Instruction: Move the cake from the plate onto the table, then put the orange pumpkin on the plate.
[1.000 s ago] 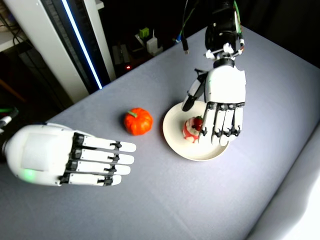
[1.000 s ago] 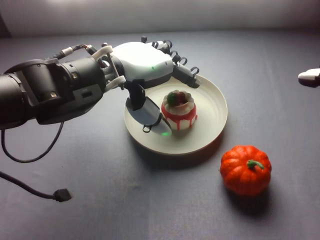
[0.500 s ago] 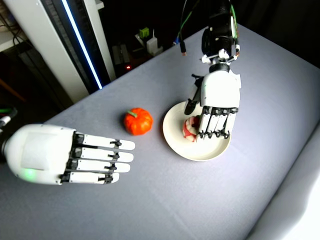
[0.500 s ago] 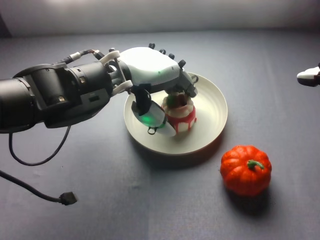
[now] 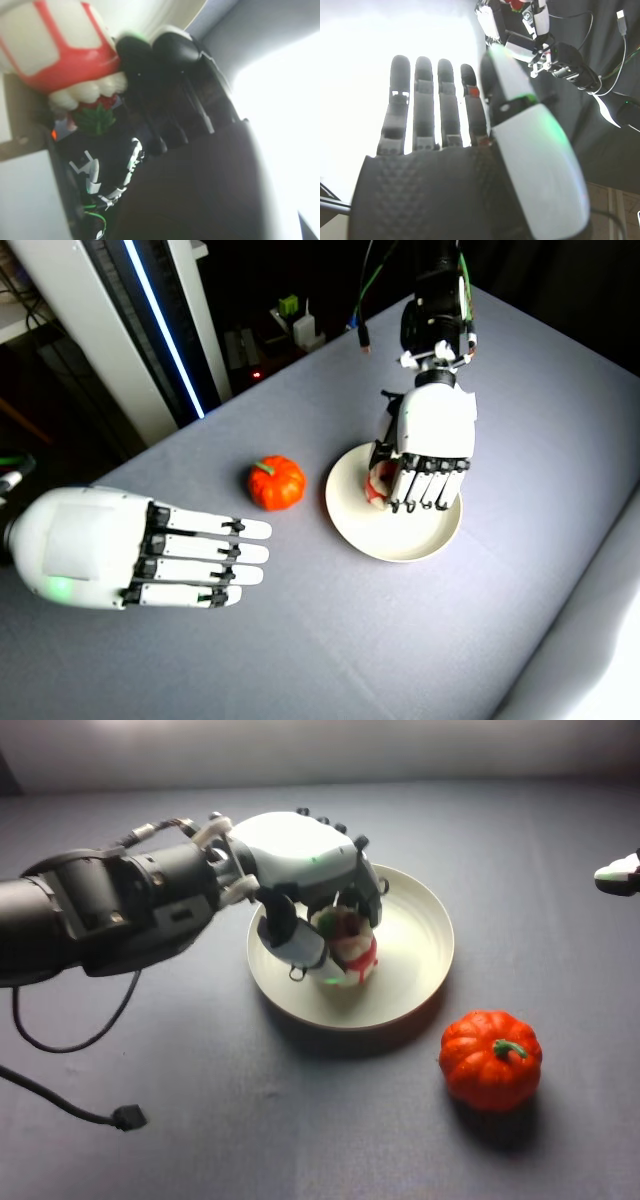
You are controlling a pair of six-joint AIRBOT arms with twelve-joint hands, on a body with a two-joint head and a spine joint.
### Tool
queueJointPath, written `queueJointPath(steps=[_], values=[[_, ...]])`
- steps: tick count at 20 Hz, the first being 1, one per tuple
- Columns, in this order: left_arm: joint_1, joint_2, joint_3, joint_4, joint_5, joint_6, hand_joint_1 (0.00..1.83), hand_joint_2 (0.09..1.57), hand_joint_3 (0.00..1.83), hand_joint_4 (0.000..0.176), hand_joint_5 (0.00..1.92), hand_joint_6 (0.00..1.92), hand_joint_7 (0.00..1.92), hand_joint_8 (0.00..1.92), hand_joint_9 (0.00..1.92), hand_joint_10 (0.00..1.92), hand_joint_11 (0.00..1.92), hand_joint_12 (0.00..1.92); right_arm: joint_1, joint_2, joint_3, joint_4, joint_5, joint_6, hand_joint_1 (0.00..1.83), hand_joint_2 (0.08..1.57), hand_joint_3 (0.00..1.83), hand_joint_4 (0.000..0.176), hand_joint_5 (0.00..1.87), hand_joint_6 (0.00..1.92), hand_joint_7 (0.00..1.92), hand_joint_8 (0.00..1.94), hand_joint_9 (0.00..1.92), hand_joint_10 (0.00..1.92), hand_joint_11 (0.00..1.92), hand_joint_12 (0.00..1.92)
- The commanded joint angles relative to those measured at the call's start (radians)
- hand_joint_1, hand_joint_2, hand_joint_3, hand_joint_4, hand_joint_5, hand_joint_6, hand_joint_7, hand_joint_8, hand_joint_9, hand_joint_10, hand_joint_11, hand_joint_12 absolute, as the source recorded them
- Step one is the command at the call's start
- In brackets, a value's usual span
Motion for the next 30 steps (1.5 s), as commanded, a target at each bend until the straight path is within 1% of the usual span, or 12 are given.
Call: queueJointPath(steps=[1,2,7,8,9,15,21,23,25,26,28,30], values=[[-0.02,0.037,-0.012,-0.057,-0.146,0.023,1.26,1.03,0.0,0.013,1.12,0.71,1.22,0.62,1.18,0.29,0.81,0.97,0.012,0.007,0.005,0.036,0.11,0.007,0.99,1.39,0.0,0.0,0.35,0.0,0.36,0.0,0.35,0.01,0.0,1.13],[-0.023,0.068,-0.034,-0.076,-0.166,0.039,1.28,1.03,0.0,0.0,1.23,0.37,1.17,0.87,1.16,0.44,0.57,1.36,0.012,0.007,0.005,0.036,0.11,0.007,0.97,1.39,0.0,0.0,0.35,0.0,0.36,0.0,0.35,0.01,0.0,1.17],[-0.003,0.236,-0.167,-0.103,-0.239,0.114,1.29,1.0,0.0,0.0,1.24,0.41,1.31,0.57,1.29,0.39,0.96,1.09,0.011,0.007,-0.001,0.031,0.11,0.013,1.01,1.38,0.0,0.0,0.36,0.0,0.37,0.0,0.37,0.01,0.0,1.18],[0.009,0.262,-0.187,-0.103,-0.24,0.12,1.23,0.99,0.01,0.0,1.36,0.26,1.22,0.7,1.23,0.84,1.03,1.36,0.01,0.007,-0.003,0.031,0.11,0.013,1.09,1.37,0.0,0.0,0.37,0.0,0.38,0.0,0.38,0.01,0.0,1.15],[0.03,0.291,-0.206,-0.112,-0.241,0.133,1.23,0.99,0.01,0.0,1.36,0.26,1.22,0.7,1.23,0.84,1.03,1.36,0.01,0.007,-0.004,0.031,0.11,0.015,1.09,1.37,0.0,0.0,0.37,0.0,0.38,0.0,0.38,0.01,0.0,1.15],[0.194,0.394,-0.284,-0.275,-0.226,0.259,1.27,1.05,0.01,0.0,1.06,0.77,1.19,0.74,1.13,0.56,0.87,1.1,0.008,0.01,-0.01,0.013,0.11,0.031,1.05,1.36,0.0,0.0,0.37,0.0,0.32,0.0,0.37,0.0,0.06,0.99],[0.297,0.403,-0.308,-0.447,-0.219,0.389,1.29,1.02,0.0,0.0,1.31,0.2,1.19,0.83,1.34,0.11,0.92,1.01,0.007,0.01,-0.01,0.006,0.11,0.039,0.97,1.36,0.0,0.0,0.39,0.0,0.39,0.0,0.41,0.0,0.09,0.88],[0.312,0.409,-0.316,-0.469,-0.237,0.398,1.22,1.01,0.01,0.0,1.22,0.51,1.09,0.28,1.22,0.03,0.92,0.81,0.007,0.01,-0.01,0.0,0.11,0.043,0.96,1.35,0.0,0.0,0.39,0.0,0.4,0.01,0.41,0.0,0.09,0.88],[0.321,0.425,-0.33,-0.478,-0.264,0.4,1.01,0.91,0.0,0.0,0.69,0.05,0.71,0.01,0.72,0.0,0.49,0.53,0.007,0.01,-0.011,-0.009,0.11,0.046,0.99,1.35,0.0,0.0,0.39,0.0,0.4,0.0,0.4,0.0,0.05,0.93],[0.324,0.436,-0.339,-0.478,-0.28,0.401,0.85,0.84,0.0,0.093,0.29,0.0,0.32,0.0,0.35,0.0,0.09,0.69,0.007,0.011,-0.011,-0.015,0.11,0.049,0.98,1.35,0.0,0.0,0.38,0.0,0.36,0.0,0.37,0.0,0.03,0.92],[0.327,0.455,-0.359,-0.478,-0.312,0.401,0.81,0.83,0.0,0.129,0.22,0.0,0.27,0.0,0.31,0.0,0.04,0.78,0.014,0.011,-0.012,-0.032,0.11,0.055,0.99,1.35,0.0,0.0,0.38,0.0,0.35,0.0,0.35,0.0,0.02,0.91],[0.333,0.486,-0.383,-0.478,-0.361,0.401,0.8,0.81,0.0,0.107,0.18,0.0,0.19,0.0,0.21,0.0,0.0,0.7,0.041,0.011,-0.014,-0.069,0.11,0.061,1.0,1.34,0.0,0.0,0.39,0.0,0.38,0.01,0.36,0.0,0.04,0.91]])
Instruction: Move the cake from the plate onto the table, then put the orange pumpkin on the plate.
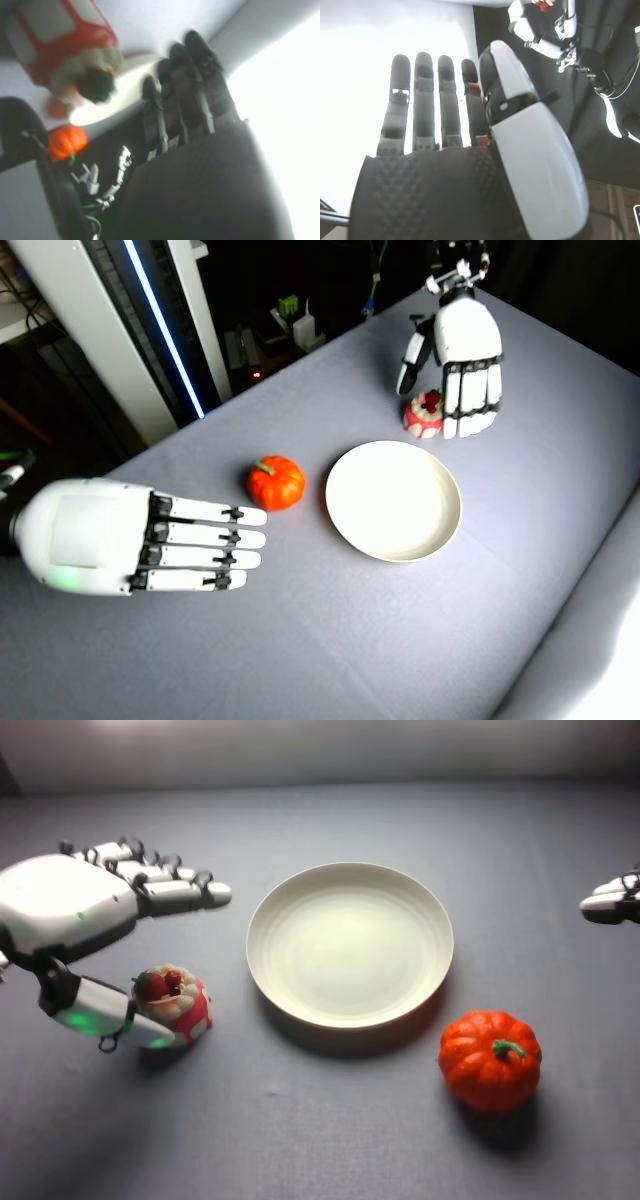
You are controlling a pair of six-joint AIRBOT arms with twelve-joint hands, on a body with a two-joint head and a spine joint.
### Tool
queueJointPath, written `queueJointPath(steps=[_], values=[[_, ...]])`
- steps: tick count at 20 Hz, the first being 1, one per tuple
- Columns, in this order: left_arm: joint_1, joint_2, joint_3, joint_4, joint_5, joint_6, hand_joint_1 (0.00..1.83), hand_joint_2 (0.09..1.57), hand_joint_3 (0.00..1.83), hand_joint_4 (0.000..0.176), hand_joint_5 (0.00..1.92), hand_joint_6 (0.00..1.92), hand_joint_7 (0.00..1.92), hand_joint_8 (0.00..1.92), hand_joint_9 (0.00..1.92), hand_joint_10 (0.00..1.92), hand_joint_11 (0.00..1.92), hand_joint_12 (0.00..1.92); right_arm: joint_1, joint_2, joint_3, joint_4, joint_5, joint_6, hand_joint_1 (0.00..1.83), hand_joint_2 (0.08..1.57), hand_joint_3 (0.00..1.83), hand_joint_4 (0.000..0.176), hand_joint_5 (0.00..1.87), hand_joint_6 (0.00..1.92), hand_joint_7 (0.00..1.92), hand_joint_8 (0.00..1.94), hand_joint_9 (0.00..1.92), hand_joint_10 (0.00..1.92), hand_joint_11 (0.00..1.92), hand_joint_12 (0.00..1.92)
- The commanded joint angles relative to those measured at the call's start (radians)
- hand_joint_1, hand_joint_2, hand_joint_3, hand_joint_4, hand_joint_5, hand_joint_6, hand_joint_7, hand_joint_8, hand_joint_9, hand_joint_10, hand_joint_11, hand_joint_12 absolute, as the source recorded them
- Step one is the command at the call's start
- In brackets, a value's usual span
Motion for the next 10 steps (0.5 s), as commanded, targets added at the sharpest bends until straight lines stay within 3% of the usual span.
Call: queueJointPath(steps=[1,2,3,4,5,6,7,8,9,10], values=[[-0.001,0.019,-0.007,-0.011,-0.142,0.0,0.82,0.8,0.0,0.103,0.17,0.0,0.15,0.0,0.18,0.0,0.0,0.66,0.019,0.007,-0.003,0.021,0.124,0.016,0.97,1.34,0.0,0.0,0.39,0.0,0.38,0.01,0.36,0.0,0.03,0.9],[0.008,0.039,-0.027,-0.015,-0.181,0.0,0.81,0.79,0.0,0.138,0.12,0.0,0.1,0.0,0.13,0.0,0.0,0.58,0.038,0.007,-0.005,-0.011,0.124,0.027,1.0,1.32,0.0,0.0,0.4,0.0,0.37,0.0,0.32,0.0,0.05,0.85],[0.022,0.059,-0.048,-0.025,-0.234,0.0,0.74,0.79,0.0,0.174,0.04,0.0,0.02,0.0,0.14,0.0,0.0,0.74,0.061,0.006,-0.008,-0.05,0.116,0.038,0.95,1.3,0.0,0.0,0.41,0.0,0.39,0.0,0.4,0.01,0.16,0.8],[0.036,0.073,-0.064,-0.036,-0.277,0.0,0.78,0.79,0.0,0.176,0.03,0.0,0.02,0.0,0.09,0.01,0.0,0.6,0.091,0.006,-0.012,-0.088,0.1,0.042,0.99,1.25,0.0,0.0,0.43,0.0,0.41,0.01,0.45,0.02,0.22,0.81],[0.055,0.086,-0.08,-0.05,-0.33,0.0,0.77,0.78,0.0,0.176,0.04,0.0,0.06,0.0,0.14,0.0,0.0,0.64,0.122,0.002,-0.015,-0.137,0.075,0.045,0.9,1.23,0.0,0.0,0.43,0.0,0.41,0.0,0.45,0.01,0.19,0.79],[0.065,0.092,-0.089,-0.057,-0.356,0.0,0.78,0.79,0.0,0.176,0.04,0.0,0.05,0.0,0.12,0.01,0.0,0.55,0.143,-0.003,-0.014,-0.164,0.057,0.049,0.87,1.2,0.0,0.0,0.41,0.0,0.39,0.0,0.42,0.0,0.16,0.75],[0.085,0.103,-0.106,-0.071,-0.4,0.0,0.72,0.78,0.0,0.176,0.04,0.0,0.05,0.0,0.08,0.01,0.0,0.43,0.187,-0.014,-0.01,-0.224,0.018,0.062,0.85,1.12,0.0,0.0,0.39,0.0,0.36,0.01,0.38,0.01,0.08,0.89],[0.101,0.108,-0.116,-0.083,-0.428,-0.001,0.72,0.78,0.0,0.176,0.04,0.0,0.05,0.0,0.08,0.01,0.0,0.43,0.214,-0.024,-0.005,-0.262,-0.005,0.075,0.85,1.12,0.0,0.0,0.39,0.0,0.36,0.01,0.38,0.01,0.08,0.89],[0.128,0.113,-0.127,-0.101,-0.467,-0.001,0.67,0.79,0.0,0.167,0.05,0.0,0.05,0.0,0.07,0.01,0.0,0.41,0.24,-0.037,0.002,-0.306,-0.027,0.096,0.9,1.0,0.0,0.001,0.38,0.0,0.35,0.0,0.36,0.0,0.0,1.17],[0.167,0.115,-0.139,-0.133,-0.526,-0.001,0.71,0.78,0.0,0.144,0.06,0.0,0.05,0.0,0.07,0.0,0.0,0.39,0.269,-0.055,0.013,-0.368,-0.058,0.126,0.89,0.95,0.0,0.022,0.37,0.0,0.34,0.0,0.37,0.01,0.0,1.2]])
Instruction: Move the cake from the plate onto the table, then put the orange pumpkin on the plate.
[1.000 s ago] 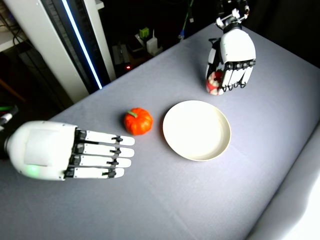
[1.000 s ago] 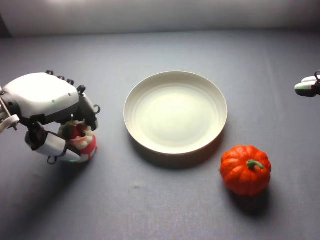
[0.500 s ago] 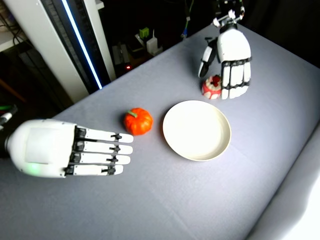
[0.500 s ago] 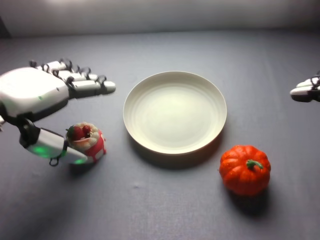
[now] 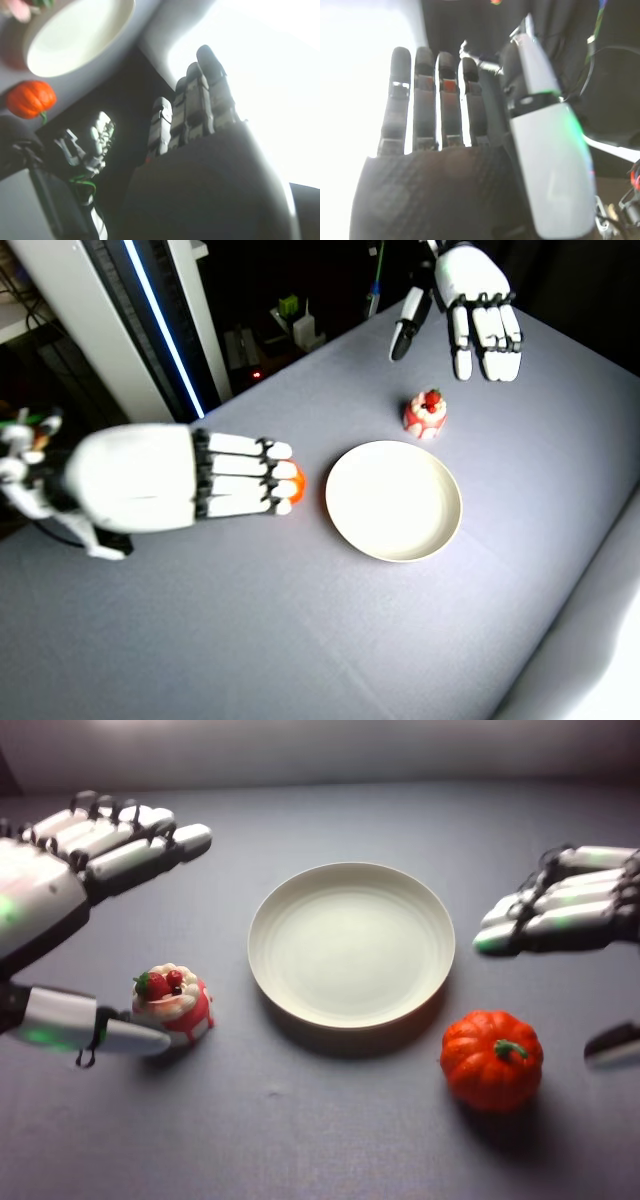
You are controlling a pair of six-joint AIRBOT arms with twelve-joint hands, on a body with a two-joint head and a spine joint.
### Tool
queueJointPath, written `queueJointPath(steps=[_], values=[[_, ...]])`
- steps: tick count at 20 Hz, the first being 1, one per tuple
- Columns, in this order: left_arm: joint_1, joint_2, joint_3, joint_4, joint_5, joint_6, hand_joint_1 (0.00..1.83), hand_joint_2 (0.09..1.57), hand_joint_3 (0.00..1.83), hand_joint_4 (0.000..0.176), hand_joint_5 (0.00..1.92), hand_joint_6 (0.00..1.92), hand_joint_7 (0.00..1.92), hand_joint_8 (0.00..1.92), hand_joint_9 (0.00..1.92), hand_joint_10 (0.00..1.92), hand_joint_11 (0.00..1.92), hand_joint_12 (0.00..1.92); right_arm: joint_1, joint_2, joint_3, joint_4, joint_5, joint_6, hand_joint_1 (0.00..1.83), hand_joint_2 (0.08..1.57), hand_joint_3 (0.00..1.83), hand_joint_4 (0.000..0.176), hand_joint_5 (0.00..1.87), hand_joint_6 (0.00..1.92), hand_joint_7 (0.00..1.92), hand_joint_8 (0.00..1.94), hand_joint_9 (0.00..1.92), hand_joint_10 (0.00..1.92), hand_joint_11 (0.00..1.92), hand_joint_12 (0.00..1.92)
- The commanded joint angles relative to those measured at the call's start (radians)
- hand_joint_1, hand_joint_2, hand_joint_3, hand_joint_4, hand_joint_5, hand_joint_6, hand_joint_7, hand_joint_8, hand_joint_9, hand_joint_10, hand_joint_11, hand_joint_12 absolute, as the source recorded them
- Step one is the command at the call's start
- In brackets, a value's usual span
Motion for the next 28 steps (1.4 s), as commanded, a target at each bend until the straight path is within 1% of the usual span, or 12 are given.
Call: queueJointPath(steps=[1,3,6,8,12,17,21,22,23,24,27,28], values=[[0.01,0.011,-0.003,-0.043,-0.177,-0.001,0.71,0.78,0.0,0.144,0.06,0.0,0.05,0.0,0.07,0.0,0.0,0.39,0.021,-0.007,0.008,0.014,0.057,0.024,0.89,0.95,0.0,0.022,0.37,0.0,0.34,0.0,0.37,0.01,0.0,1.2],[0.054,0.014,-0.01,-0.087,-0.233,-0.003,0.62,0.81,0.0,0.127,0.07,0.0,0.1,0.0,0.15,0.0,0.0,0.7,0.053,-0.034,0.025,-0.055,0.016,0.057,0.92,0.84,0.0,0.009,0.34,0.0,0.33,0.0,0.47,0.02,0.15,1.23],[0.104,0.016,-0.012,-0.12,-0.266,-0.028,0.72,0.81,0.0,0.134,0.13,0.01,0.13,0.01,0.16,0.0,0.0,0.63,0.077,-0.076,0.047,-0.129,-0.043,0.087,0.98,0.81,0.0,0.004,0.29,0.0,0.27,0.0,0.46,0.01,0.16,1.19],[0.115,0.016,-0.013,-0.125,-0.269,-0.031,0.79,0.79,0.0,0.099,0.18,0.01,0.17,0.01,0.21,0.01,0.0,0.77,0.087,-0.1,0.058,-0.165,-0.078,0.087,1.08,0.8,0.0,0.025,0.28,0.0,0.27,0.0,0.51,0.01,0.17,1.18],[0.116,0.015,-0.014,-0.122,-0.268,-0.036,0.78,0.78,0.0,0.116,0.2,0.0,0.19,0.0,0.24,0.01,0.0,0.89,0.106,-0.128,0.069,-0.226,-0.133,0.087,1.05,0.84,0.0,0.041,0.26,0.0,0.27,0.0,0.51,0.01,0.17,1.14],[0.117,0.013,-0.014,-0.114,-0.263,-0.045,0.79,0.79,0.0,0.106,0.21,0.0,0.19,0.0,0.17,0.0,0.0,0.69,0.109,-0.143,0.073,-0.246,-0.153,0.087,1.11,0.89,0.0,0.0,0.35,0.0,0.43,0.01,0.65,0.03,0.33,0.99],[0.117,0.01,-0.014,-0.114,-0.258,-0.048,0.85,0.78,0.0,0.09,0.23,0.01,0.2,0.0,0.19,0.01,0.0,0.72,0.109,-0.149,0.071,-0.246,-0.153,0.087,1.2,0.88,0.0,0.0,0.48,0.02,0.59,0.03,0.8,0.09,0.42,1.12],[0.117,0.01,-0.014,-0.114,-0.257,-0.05,0.85,0.79,0.0,0.082,0.24,0.01,0.2,0.0,0.2,0.01,0.0,0.72,0.109,-0.149,0.07,-0.246,-0.153,0.087,1.2,0.87,0.0,0.0,0.5,0.01,0.63,0.0,0.77,0.26,0.44,1.17],[0.118,0.009,-0.014,-0.114,-0.256,-0.05,0.87,0.79,0.0,0.085,0.25,0.0,0.19,0.0,0.21,0.01,0.0,0.78,0.109,-0.149,0.068,-0.246,-0.153,0.087,1.21,0.86,0.0,0.0,0.6,0.01,0.7,0.05,0.48,1.3,0.56,1.57],[0.118,0.008,-0.014,-0.114,-0.256,-0.052,0.87,0.78,0.0,0.079,0.26,0.0,0.2,0.0,0.22,0.01,0.0,0.81,0.109,-0.149,0.067,-0.244,-0.153,0.087,1.24,0.87,0.0,0.0,0.64,0.11,0.36,0.91,0.42,1.59,0.66,1.79],[0.122,0.008,-0.014,-0.116,-0.257,-0.056,0.88,0.77,0.0,0.052,0.27,0.01,0.21,0.01,0.23,0.01,0.0,0.82,0.109,-0.148,0.069,-0.222,-0.153,0.087,1.16,0.93,0.0,0.0,0.78,0.17,0.21,1.4,0.37,1.76,0.71,1.84],[0.124,0.007,-0.014,-0.116,-0.257,-0.057,0.88,0.76,0.0,0.061,0.27,0.0,0.22,0.01,0.25,0.01,0.0,0.86,0.109,-0.146,0.07,-0.211,-0.152,0.087,1.13,0.94,0.0,0.0,0.62,0.61,0.19,1.55,0.38,1.87,0.74,1.9]])
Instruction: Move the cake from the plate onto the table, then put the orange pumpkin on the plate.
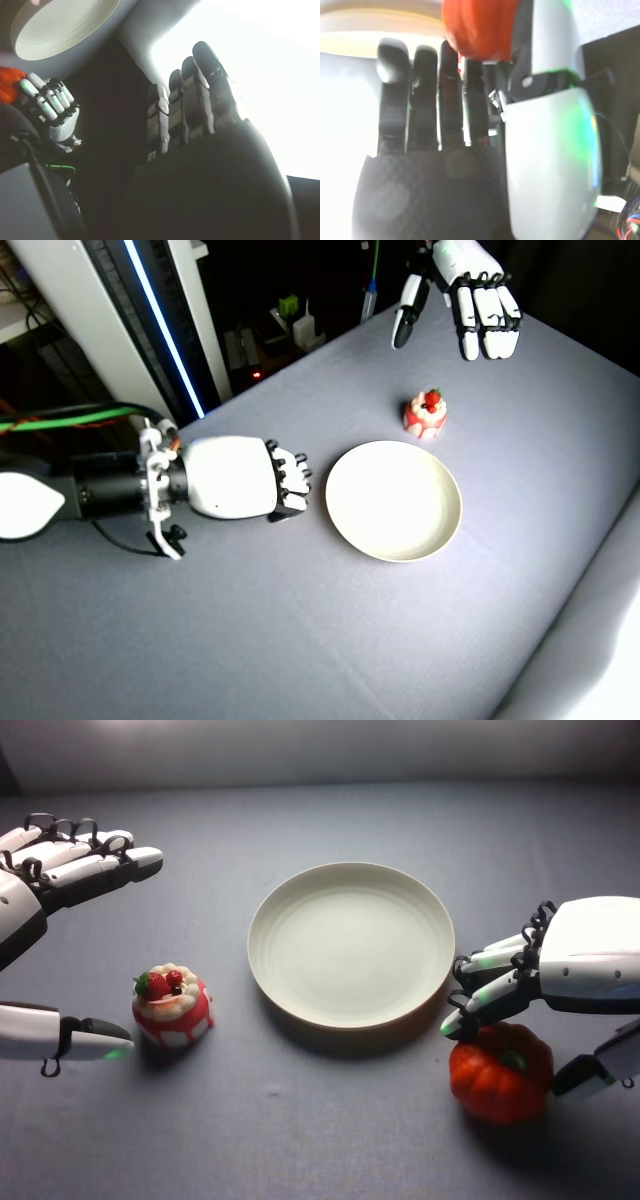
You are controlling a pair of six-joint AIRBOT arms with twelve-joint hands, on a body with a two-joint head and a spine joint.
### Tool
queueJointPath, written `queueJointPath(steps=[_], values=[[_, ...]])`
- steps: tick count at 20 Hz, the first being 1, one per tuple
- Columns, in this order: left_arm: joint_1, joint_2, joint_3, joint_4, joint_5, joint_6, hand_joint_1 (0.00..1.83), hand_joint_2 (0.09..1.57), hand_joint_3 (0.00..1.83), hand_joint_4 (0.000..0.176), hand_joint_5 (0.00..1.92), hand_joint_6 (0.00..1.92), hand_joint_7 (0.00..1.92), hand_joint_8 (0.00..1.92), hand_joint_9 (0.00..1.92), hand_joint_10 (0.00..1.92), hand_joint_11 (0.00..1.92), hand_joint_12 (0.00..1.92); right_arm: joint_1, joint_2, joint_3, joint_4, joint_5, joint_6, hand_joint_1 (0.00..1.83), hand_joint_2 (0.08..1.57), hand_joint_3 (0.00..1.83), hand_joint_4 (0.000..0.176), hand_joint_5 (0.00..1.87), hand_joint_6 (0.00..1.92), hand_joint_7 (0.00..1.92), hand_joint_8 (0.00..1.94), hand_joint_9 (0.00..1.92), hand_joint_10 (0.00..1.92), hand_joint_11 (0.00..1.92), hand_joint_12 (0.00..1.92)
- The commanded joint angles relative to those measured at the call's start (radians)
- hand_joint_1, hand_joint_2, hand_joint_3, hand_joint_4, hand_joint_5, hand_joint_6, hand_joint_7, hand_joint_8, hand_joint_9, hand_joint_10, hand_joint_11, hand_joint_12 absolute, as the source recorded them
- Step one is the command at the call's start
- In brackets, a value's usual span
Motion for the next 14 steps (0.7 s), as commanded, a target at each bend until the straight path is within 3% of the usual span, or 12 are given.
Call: queueJointPath(steps=[1,2,3,4,6,7,8,9,10,11,12,14], values=[[-0.002,-0.003,0.0,-0.016,-0.115,-0.007,0.88,0.76,0.0,0.059,0.27,0.0,0.22,0.01,0.26,0.01,0.0,0.87,0.009,0.003,0.002,0.06,0.084,0.003,1.12,0.95,0.0,0.0,0.46,1.0,0.14,1.64,0.39,1.91,0.79,1.92],[-0.001,-0.003,0.0,-0.017,-0.115,-0.007,0.94,0.78,0.0,0.027,0.27,0.0,0.21,0.0,0.21,0.01,0.0,0.75,0.009,0.004,0.003,0.066,0.085,0.003,1.1,0.98,0.0,0.0,0.33,1.26,0.13,1.64,0.39,1.92,0.77,1.92],[0.0,-0.003,0.0,-0.017,-0.116,-0.009,0.94,0.79,0.01,0.021,0.27,0.0,0.21,0.0,0.2,0.0,0.0,0.68,0.009,0.006,0.007,0.084,0.091,0.003,1.14,0.97,0.0,0.0,0.35,1.37,0.24,1.6,0.48,1.86,0.75,1.92],[0.002,-0.003,0.0,-0.017,-0.116,-0.01,0.93,0.8,0.0,0.024,0.27,0.0,0.21,0.0,0.19,0.0,0.0,0.64,0.009,0.008,0.009,0.103,0.098,0.001,1.17,0.95,0.0,0.0,0.41,1.38,0.34,1.61,0.59,1.81,0.8,1.9],[0.005,-0.004,0.0,-0.019,-0.116,-0.012,0.92,0.81,0.01,0.022,0.26,0.0,0.21,0.0,0.18,0.0,0.0,0.61,0.009,0.019,0.014,0.15,0.117,-0.012,1.23,0.94,0.0,0.0,0.53,1.45,0.52,1.73,0.81,1.9,0.99,1.92],[0.007,-0.004,0.0,-0.02,-0.117,-0.012,0.91,0.81,0.0,0.027,0.26,0.0,0.21,0.0,0.19,0.0,0.0,0.63,0.009,0.024,0.015,0.168,0.127,-0.018,1.22,0.95,0.0,0.0,0.57,1.46,0.57,1.76,0.88,1.92,1.04,1.92],[0.009,-0.005,0.0,-0.021,-0.117,-0.013,0.91,0.82,0.0,0.018,0.26,0.0,0.21,0.0,0.2,0.0,0.0,0.71,0.009,0.031,0.016,0.189,0.139,-0.026,1.24,0.96,0.0,0.0,0.58,1.53,0.63,1.81,0.92,1.92,1.06,1.92],[0.01,-0.005,0.0,-0.021,-0.117,-0.013,0.92,0.81,0.0,0.019,0.25,0.0,0.21,0.0,0.2,0.0,0.0,0.77,0.009,0.034,0.016,0.203,0.149,-0.032,1.24,0.98,0.0,0.0,0.59,1.53,0.68,1.73,0.9,1.86,1.02,1.92],[0.01,-0.006,0.0,-0.022,-0.117,-0.013,0.91,0.81,0.0,0.029,0.25,0.0,0.22,0.0,0.22,0.01,0.0,0.86,0.009,0.039,0.016,0.228,0.165,-0.043,1.24,1.01,0.01,0.0,0.54,1.57,0.67,1.7,0.8,1.79,0.73,1.92],[0.011,-0.007,0.0,-0.022,-0.117,-0.013,0.91,0.81,0.0,0.027,0.25,0.0,0.22,0.0,0.23,0.01,0.0,0.88,0.009,0.042,0.016,0.248,0.177,-0.055,1.24,1.03,0.0,0.0,0.53,1.59,0.7,1.61,0.76,1.68,0.64,1.88],[0.013,-0.007,0.0,-0.023,-0.117,-0.013,0.92,0.8,0.0,0.023,0.25,0.0,0.22,0.0,0.24,0.01,0.0,0.94,0.01,0.042,0.018,0.268,0.185,-0.072,1.26,1.02,0.0,0.0,0.59,1.6,0.79,1.57,0.85,1.63,0.8,1.85],[0.014,-0.009,0.0,-0.025,-0.116,-0.013,0.91,0.8,0.0,0.03,0.26,0.0,0.22,0.0,0.25,0.01,0.0,0.98,0.031,0.037,0.027,0.293,0.188,-0.098,1.27,0.99,0.0,0.0,0.59,1.7,0.8,1.68,0.87,1.74,0.85,1.92]])
